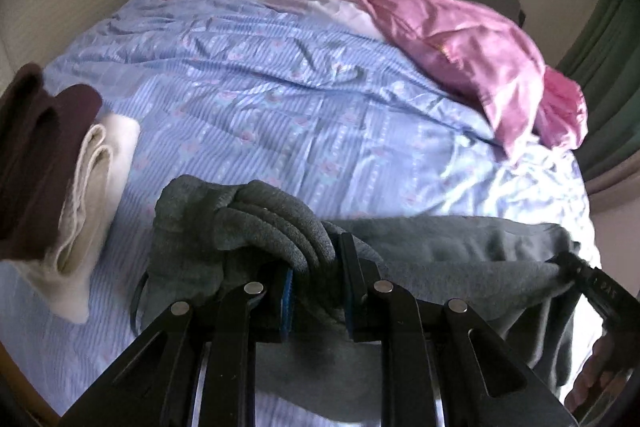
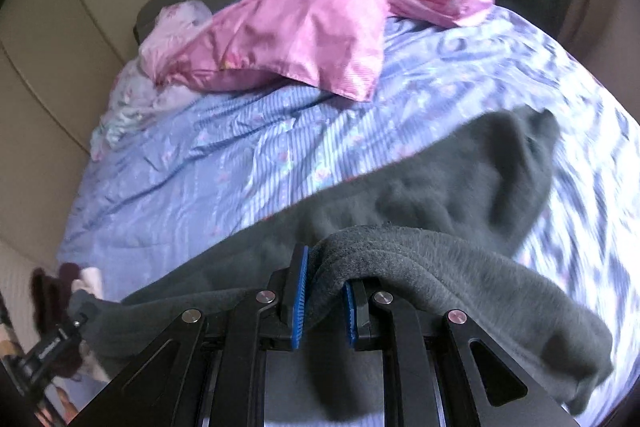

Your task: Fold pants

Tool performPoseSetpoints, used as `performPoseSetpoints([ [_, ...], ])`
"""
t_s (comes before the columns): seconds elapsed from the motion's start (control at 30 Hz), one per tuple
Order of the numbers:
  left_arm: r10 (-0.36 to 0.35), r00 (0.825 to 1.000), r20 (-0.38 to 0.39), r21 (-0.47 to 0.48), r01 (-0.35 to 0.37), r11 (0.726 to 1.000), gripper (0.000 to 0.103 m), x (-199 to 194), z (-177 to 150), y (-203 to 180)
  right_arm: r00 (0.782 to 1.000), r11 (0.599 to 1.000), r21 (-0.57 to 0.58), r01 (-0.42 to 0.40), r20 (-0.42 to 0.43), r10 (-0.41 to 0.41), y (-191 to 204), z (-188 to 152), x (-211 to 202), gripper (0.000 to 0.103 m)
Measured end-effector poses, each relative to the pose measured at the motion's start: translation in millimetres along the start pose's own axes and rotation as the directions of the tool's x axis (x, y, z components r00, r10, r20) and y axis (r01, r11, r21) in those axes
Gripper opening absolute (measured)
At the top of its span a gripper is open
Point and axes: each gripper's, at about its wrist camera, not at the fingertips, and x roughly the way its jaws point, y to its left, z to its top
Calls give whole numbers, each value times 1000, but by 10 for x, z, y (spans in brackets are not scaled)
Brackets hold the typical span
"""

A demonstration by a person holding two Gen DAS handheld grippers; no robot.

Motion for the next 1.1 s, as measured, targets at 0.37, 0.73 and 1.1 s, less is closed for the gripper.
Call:
performPoseSetpoints([
  [0.37, 62, 994, -90, 60, -57, 997, 37, 398, 103, -11, 994, 978, -195, 80, -53, -92, 216, -37, 766, 38],
  [0.73, 4, 1000, 22, 39, -5, 999, 93, -579, 182, 17, 985, 962, -215, -167, -87, 151, 587, -10, 53, 83],
  [1.1, -103, 984, 148, 501, 15, 865, 93, -1215, -1078, -791, 989, 843, -537, -37, 102, 108, 102, -812, -1133, 83],
])
